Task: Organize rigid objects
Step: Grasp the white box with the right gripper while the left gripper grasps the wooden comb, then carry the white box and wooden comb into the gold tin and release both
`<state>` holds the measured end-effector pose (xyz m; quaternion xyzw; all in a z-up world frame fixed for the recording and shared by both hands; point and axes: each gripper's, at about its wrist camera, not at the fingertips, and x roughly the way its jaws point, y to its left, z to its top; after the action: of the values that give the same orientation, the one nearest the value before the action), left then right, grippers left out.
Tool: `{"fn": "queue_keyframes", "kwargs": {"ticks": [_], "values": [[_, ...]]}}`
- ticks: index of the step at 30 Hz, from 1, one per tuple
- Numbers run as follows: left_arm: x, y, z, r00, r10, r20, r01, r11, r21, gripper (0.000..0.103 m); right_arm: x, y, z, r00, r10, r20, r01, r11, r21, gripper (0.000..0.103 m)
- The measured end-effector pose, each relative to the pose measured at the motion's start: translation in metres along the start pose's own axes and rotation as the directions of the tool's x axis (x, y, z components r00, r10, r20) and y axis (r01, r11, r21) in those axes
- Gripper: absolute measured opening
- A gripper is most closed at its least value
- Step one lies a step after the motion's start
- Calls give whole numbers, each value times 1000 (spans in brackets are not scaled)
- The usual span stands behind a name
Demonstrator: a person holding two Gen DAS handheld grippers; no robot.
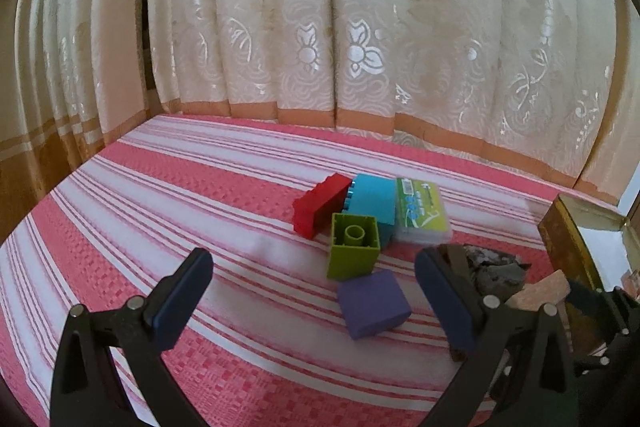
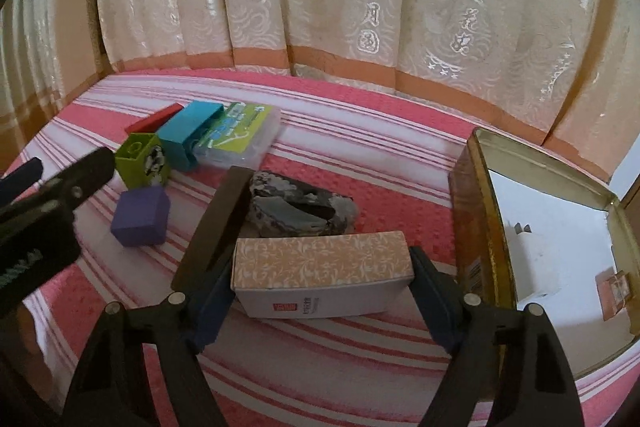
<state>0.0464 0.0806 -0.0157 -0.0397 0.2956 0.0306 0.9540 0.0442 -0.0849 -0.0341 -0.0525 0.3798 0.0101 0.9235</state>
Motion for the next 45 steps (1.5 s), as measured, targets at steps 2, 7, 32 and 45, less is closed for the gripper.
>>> {"fn": "queue_keyframes", "kwargs": {"ticks": [2, 7, 32, 45], "values": [[-1, -1, 0, 1000, -3, 7, 3, 1000, 7, 102, -5, -2, -1, 1000, 13, 28, -14, 1000, 9, 82], [-5, -7, 0, 999, -30, 29, 29, 999, 27, 102, -39, -14, 0, 986, 2, 166, -11, 999, 51, 82], [21, -103, -30, 955, -153, -253, 197, 968, 157, 41, -68, -63, -5, 948, -135, 289, 84, 980, 182, 83], [30, -73, -20, 917, -284, -281, 286, 958, -36, 14, -70, -77, -4, 951, -120, 283, 53, 971, 234, 83]]}}
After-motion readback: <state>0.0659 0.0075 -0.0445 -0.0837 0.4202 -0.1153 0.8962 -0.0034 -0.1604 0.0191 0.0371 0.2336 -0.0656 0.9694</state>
